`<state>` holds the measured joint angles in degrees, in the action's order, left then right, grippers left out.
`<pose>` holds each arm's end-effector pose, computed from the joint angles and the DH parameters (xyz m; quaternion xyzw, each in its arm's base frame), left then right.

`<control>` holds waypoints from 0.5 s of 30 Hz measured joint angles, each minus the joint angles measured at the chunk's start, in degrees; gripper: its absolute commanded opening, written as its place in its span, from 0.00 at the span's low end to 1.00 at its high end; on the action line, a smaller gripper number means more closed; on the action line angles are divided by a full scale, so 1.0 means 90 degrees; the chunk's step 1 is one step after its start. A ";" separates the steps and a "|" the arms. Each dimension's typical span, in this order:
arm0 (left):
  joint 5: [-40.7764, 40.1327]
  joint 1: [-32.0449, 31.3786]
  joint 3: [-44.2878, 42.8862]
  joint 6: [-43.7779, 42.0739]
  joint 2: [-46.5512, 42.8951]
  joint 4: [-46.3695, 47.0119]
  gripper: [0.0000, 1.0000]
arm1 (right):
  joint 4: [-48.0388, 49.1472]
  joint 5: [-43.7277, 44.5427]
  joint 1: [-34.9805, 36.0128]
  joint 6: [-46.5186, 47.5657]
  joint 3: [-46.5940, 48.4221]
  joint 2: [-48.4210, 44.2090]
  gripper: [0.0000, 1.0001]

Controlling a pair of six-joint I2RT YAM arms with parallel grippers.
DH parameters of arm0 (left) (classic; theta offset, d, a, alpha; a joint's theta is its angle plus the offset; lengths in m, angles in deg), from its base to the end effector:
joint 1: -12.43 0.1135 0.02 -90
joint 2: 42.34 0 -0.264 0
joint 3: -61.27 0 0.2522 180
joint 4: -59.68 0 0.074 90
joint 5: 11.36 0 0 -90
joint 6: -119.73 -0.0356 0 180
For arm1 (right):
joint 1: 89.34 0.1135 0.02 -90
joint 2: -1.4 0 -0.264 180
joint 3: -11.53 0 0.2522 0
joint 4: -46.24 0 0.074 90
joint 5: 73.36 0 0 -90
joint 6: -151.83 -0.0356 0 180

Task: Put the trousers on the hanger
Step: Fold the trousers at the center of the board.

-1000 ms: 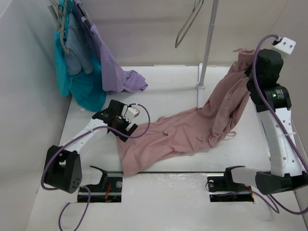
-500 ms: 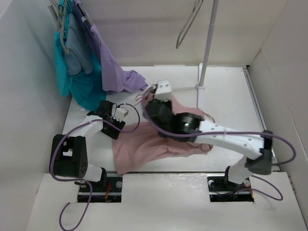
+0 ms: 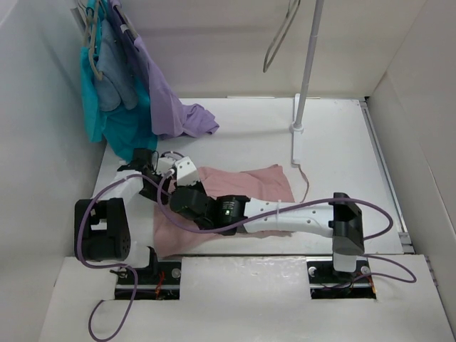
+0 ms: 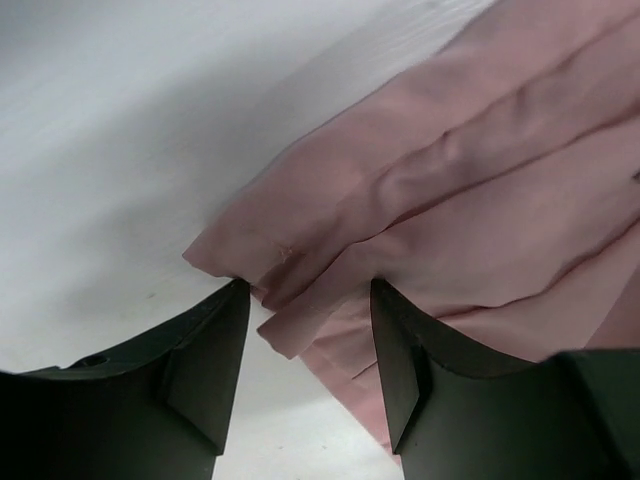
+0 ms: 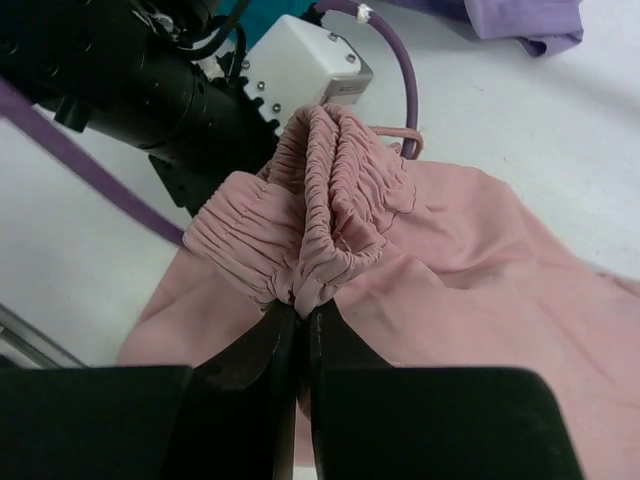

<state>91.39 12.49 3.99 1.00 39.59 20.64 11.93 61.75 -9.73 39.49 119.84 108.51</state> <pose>0.2604 -0.0076 0.1722 0.2641 0.9313 -0.0485 0.2460 0.1029 0.4212 0.3170 -0.2288 0.8003 0.1294 0.5390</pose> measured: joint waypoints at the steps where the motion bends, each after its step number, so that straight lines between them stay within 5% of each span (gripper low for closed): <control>1: 0.0012 0.0083 -0.0010 -0.0002 0.0017 0.0000 0.48 | 0.0209 -0.0087 0.0005 0.0051 -0.0151 -0.0114 0.00; 5: 0.0066 0.0342 -0.0148 -0.0005 0.0095 -0.0032 0.36 | 0.0537 0.0044 -0.0002 0.0277 -0.0311 -0.0505 0.00; 7: 0.0109 0.0418 -0.0214 -0.0015 0.0095 -0.0027 0.16 | 0.0629 0.0226 0.0002 0.0406 -0.0253 -0.0663 0.00; 9: 0.0131 0.0454 -0.0253 -0.0022 0.0119 -0.0032 0.07 | 0.0724 0.0362 0.0002 0.0619 -0.0039 -0.0758 0.00; 15: 0.0165 0.0498 -0.0262 -0.0024 0.0355 -0.0019 0.04 | 0.1617 -0.0053 -0.0002 0.1277 0.0250 -0.0930 0.00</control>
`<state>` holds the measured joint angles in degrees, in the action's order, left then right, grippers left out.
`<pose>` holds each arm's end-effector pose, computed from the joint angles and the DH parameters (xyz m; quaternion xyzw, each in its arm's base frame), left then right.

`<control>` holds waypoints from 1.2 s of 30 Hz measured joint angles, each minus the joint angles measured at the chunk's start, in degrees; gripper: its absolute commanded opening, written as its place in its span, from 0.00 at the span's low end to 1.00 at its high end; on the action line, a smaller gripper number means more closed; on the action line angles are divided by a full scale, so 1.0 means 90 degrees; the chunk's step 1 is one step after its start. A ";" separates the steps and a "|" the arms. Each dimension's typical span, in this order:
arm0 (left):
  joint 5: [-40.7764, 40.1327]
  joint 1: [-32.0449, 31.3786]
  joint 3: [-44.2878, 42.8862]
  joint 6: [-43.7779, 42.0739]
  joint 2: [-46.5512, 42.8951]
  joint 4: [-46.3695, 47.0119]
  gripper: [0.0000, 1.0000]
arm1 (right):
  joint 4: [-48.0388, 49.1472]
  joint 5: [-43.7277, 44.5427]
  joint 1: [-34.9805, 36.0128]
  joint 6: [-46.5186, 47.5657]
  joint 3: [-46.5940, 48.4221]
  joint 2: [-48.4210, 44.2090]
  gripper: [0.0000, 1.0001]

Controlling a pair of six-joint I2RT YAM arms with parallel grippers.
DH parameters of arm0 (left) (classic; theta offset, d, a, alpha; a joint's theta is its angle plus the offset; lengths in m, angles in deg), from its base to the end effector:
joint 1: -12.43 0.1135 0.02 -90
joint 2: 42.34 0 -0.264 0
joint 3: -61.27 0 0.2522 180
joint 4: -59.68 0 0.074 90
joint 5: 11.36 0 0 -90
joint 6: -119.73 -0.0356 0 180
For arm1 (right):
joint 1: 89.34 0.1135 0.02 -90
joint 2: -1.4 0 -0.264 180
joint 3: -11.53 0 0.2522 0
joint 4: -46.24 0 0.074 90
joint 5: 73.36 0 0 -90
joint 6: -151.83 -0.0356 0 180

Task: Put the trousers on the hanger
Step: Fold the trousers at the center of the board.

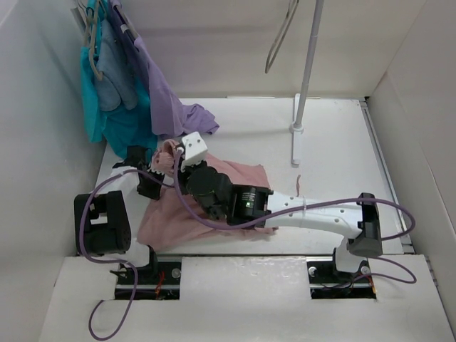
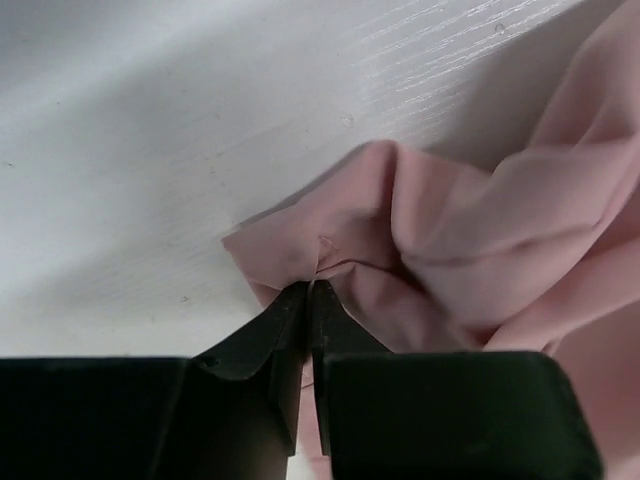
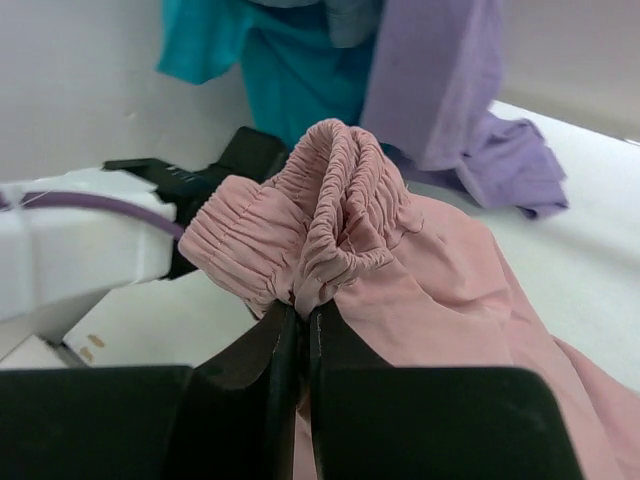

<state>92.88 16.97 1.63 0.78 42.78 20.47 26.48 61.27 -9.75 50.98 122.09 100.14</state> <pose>0.2714 0.0128 0.1700 0.2312 0.9406 -0.0532 0.2430 0.0978 0.3942 0.4124 -0.1882 0.7167 0.2293 0.6311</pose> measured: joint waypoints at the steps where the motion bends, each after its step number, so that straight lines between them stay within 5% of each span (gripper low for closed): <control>1: 0.0034 0.0032 -0.0002 -0.0002 0.0000 -0.0002 0.04 | 0.0107 -0.0180 0.0000 0.0051 0.0005 0.0039 0.00; 4: 0.0107 0.0175 -0.0002 -0.0017 0.0000 -0.0002 0.04 | 0.0374 -0.0828 0.0000 0.0170 0.0029 0.0454 0.00; 9: -0.0041 0.0617 -0.0102 0.0024 0.0041 -0.0041 0.55 | 0.0420 -0.2608 -0.0085 0.0282 0.0058 0.1763 0.00; 11: -0.0270 0.0860 -0.0267 0.0109 0.0095 -0.0114 0.61 | 0.0185 -0.3259 -0.0131 0.0313 0.0165 0.2288 0.05; 12: -0.0372 0.1010 -0.0406 0.0153 0.0124 -0.0175 0.64 | 0.0061 -0.3551 -0.0155 0.0335 0.0211 0.2528 0.26; 14: -0.0520 0.1314 -0.0731 0.0219 0.0155 -0.0274 0.72 | -0.0253 -0.4046 -0.0228 0.0418 0.0245 0.2868 0.46; 15: -0.0573 0.1484 -0.0896 0.0270 0.0155 -0.0308 0.74 | -0.0440 -0.4279 -0.0267 0.0476 0.0257 0.2980 0.66; 21: -0.0967 0.2052 -0.1785 0.0491 0.0029 -0.0415 0.81 | -0.1443 -0.5110 -0.0338 0.0928 0.0976 0.3293 1.00; 29: 0.0238 0.1525 -0.2191 -0.0102 -0.0877 -0.1365 0.83 | -0.1795 -0.5054 -0.0197 0.1054 0.1248 0.2654 1.00; 36: 0.0668 0.0141 -0.1243 -0.0466 -0.1015 -0.1780 0.83 | -0.1520 -0.4949 -0.0440 0.0345 -0.0376 0.0165 0.99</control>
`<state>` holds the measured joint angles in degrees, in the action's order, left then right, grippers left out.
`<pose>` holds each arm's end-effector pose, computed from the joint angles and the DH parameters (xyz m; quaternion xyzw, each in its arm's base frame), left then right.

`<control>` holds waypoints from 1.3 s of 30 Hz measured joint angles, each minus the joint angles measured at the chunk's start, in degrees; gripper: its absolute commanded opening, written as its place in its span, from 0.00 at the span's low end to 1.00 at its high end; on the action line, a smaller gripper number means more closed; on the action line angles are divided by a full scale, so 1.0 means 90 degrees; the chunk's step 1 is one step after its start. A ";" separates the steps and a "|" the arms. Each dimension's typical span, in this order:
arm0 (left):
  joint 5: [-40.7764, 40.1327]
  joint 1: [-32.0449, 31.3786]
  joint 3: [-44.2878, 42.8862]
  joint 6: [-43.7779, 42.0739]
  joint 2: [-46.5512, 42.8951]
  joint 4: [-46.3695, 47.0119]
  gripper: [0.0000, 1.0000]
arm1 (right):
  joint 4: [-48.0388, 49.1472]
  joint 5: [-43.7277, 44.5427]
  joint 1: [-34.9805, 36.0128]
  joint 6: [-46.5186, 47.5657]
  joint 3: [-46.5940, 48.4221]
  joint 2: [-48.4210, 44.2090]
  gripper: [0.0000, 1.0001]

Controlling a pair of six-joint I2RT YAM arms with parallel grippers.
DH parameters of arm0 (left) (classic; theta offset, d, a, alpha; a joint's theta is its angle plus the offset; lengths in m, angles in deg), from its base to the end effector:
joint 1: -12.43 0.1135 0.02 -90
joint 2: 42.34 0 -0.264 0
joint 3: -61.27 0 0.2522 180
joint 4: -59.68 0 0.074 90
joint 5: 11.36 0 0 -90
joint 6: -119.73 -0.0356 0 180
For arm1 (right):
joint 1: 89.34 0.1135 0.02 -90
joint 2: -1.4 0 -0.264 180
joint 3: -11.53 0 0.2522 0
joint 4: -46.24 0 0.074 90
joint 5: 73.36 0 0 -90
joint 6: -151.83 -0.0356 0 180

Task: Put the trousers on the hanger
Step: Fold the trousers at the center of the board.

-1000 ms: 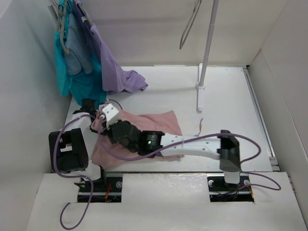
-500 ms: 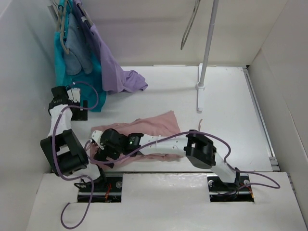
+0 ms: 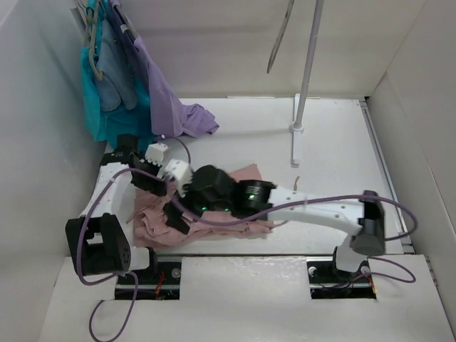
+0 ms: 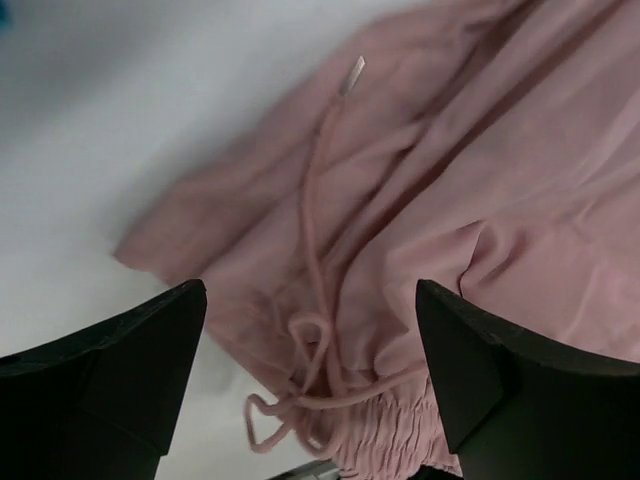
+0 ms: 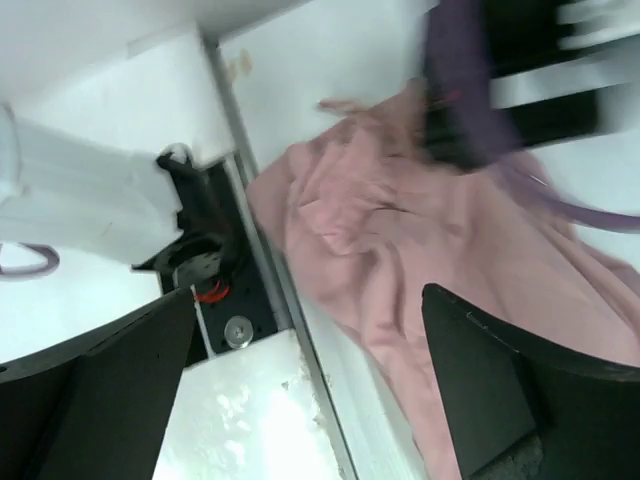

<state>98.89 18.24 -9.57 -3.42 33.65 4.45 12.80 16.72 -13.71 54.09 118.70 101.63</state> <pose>0.2603 0.0141 0.2536 0.2686 0.9141 -0.0763 0.2939 0.1031 0.4023 0.3549 -0.4745 0.7056 0.3495 0.3934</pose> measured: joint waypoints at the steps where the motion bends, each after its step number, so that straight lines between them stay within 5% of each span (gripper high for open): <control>1: -0.0102 -0.0100 0.0146 0.0017 0.0032 -0.0027 0.83 | 0.0090 -0.0017 -0.0172 -0.0199 -0.0355 -0.0355 0.99; 5: -0.0862 -0.0352 0.0627 0.0277 0.0384 0.0092 0.74 | 0.0197 0.0175 -0.1513 -0.1389 -0.1955 -0.1528 0.99; 10: -0.1987 -0.0437 0.1207 0.0522 0.0491 0.0457 0.71 | -0.0231 0.0498 -0.3305 -0.2645 -0.3174 -0.1481 1.00; 17: -0.2579 -0.0563 0.1540 0.0627 0.0228 0.0758 0.77 | 0.0107 -0.0253 -0.3820 -0.3053 -0.4286 -0.0682 0.93; 19: -0.2594 -0.0563 0.1557 0.0624 0.0046 0.0782 0.69 | 0.0515 -0.0719 -0.3910 -0.3077 -0.4422 -0.0651 0.69; 20: -0.2596 -0.0563 0.1557 0.0629 -0.0036 0.0799 0.58 | 0.0682 -0.0896 -0.3956 -0.3084 -0.4437 -0.0614 0.54; 21: -0.2596 -0.0563 0.1557 0.0617 -0.0100 0.0823 0.45 | 0.0797 -0.1042 -0.4012 -0.3094 -0.4449 -0.0556 0.20; 22: -0.2599 -0.0563 0.1557 0.0622 -0.0136 0.0835 0.32 | 0.0908 -0.1158 -0.4078 -0.3094 -0.4483 -0.0505 0.05; 23: -0.2594 -0.0563 0.1557 0.0602 -0.0138 0.0843 0.19 | 0.1066 -0.1282 -0.4163 -0.3191 -0.4563 -0.0478 0.00; 24: -0.2560 -0.0563 0.1557 0.0585 -0.0134 0.0857 0.02 | 0.1192 -0.1443 -0.4269 -0.3245 -0.4663 -0.0474 0.00; 25: -0.2482 -0.0578 0.1557 0.0571 -0.0119 0.0872 0.00 | 0.1297 -0.1591 -0.4408 -0.3310 -0.4772 -0.0481 0.00; 33: -0.1234 -0.1418 0.0590 0.0668 0.0561 0.1110 0.00 | 0.1717 -0.2050 -0.6054 -0.3648 -0.6093 -0.2050 0.00; 34: -0.1146 -0.1596 0.0350 0.0707 0.0665 0.1207 0.10 | 0.1702 -0.2001 -0.6290 -0.3643 -0.6205 -0.2353 0.00; 36: -0.1112 -0.1938 -0.0182 0.0746 0.0877 0.1401 0.42 | 0.1668 -0.1836 -0.6640 -0.3560 -0.6288 -0.2776 0.29; 39: -0.1239 -0.2091 -0.0843 0.0784 0.1134 0.1515 0.65 | 0.1532 -0.1593 -0.6985 -0.3123 -0.6246 -0.2922 0.83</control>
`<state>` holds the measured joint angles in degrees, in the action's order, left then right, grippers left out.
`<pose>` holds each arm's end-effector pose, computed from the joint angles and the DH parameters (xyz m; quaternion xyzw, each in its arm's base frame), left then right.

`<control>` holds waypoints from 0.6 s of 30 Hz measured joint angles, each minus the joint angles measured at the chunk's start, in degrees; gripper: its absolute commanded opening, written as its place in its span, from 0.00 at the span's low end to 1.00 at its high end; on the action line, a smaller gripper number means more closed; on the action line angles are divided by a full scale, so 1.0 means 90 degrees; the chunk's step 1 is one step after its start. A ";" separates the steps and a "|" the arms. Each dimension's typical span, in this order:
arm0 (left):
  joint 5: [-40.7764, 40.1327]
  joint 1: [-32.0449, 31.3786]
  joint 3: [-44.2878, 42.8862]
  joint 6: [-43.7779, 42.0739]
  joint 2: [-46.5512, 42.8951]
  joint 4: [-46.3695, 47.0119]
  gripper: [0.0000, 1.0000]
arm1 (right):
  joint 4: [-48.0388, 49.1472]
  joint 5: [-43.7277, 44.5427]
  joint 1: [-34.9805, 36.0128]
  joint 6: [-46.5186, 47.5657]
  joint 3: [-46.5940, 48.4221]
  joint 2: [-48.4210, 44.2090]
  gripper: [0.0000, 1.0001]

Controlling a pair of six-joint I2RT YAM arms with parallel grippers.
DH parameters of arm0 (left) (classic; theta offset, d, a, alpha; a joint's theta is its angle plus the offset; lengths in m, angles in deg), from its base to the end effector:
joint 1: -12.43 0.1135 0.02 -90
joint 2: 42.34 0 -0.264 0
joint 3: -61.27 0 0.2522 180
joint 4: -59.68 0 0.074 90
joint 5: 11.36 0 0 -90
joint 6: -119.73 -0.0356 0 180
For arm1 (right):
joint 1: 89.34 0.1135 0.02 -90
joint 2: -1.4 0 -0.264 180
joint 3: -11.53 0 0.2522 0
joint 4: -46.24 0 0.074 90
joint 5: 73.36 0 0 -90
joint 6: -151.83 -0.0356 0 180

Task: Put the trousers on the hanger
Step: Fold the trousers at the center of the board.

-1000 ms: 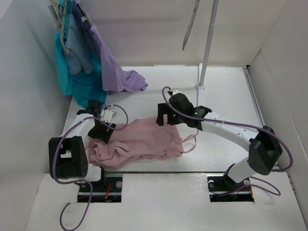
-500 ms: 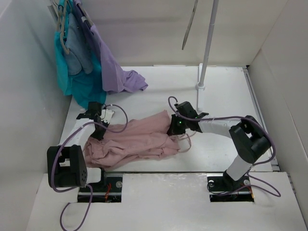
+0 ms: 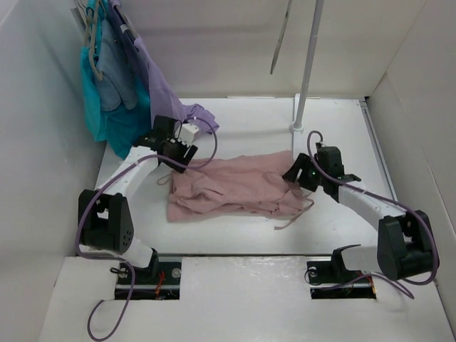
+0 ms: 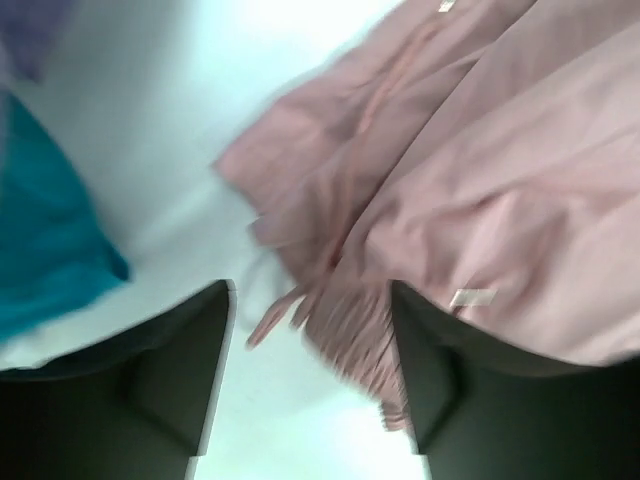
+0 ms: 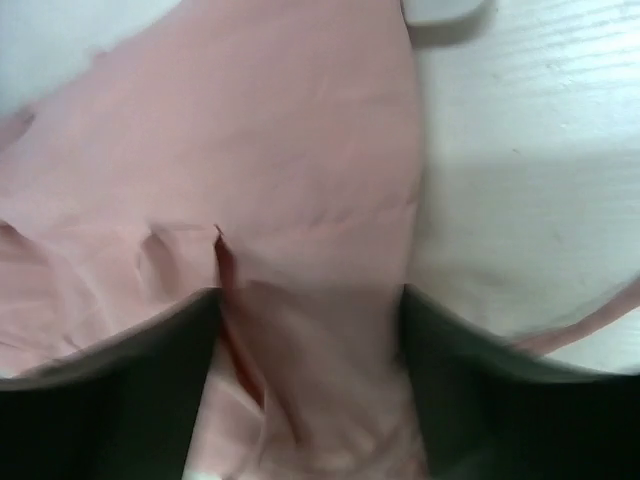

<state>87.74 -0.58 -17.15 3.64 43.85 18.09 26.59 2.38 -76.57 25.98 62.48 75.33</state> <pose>0.3139 -0.0783 0.2600 0.3388 0.8717 -0.0345 0.3524 0.2506 0.0658 0.1952 0.1329 0.9003 0.2677 0.3165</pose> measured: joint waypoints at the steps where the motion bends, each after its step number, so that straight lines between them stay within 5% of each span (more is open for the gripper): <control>1: -0.0019 0.0000 -0.0146 0.0007 0.0058 0.0007 0.72 | -0.0158 0.0039 -0.0053 0.0165 0.0068 0.0078 0.87; 5: -0.0024 0.0073 -0.0333 0.0044 0.0202 -0.0134 0.82 | -0.0721 0.0044 -0.0090 0.0709 0.0330 0.0372 0.98; 12: 0.0299 0.0262 -0.0066 0.0350 0.0622 -0.0367 0.80 | -0.1647 0.0202 -0.0338 0.0959 0.0364 0.0022 1.00; 18: 0.0537 0.0294 -0.0029 0.0474 0.1307 -0.0427 0.31 | -0.1957 -0.0029 -0.0291 0.0848 0.0243 -0.0172 1.00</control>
<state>92.57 2.06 -17.41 7.90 55.61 14.24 8.98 2.12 -79.19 33.61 64.67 73.78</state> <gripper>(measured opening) 0.470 0.994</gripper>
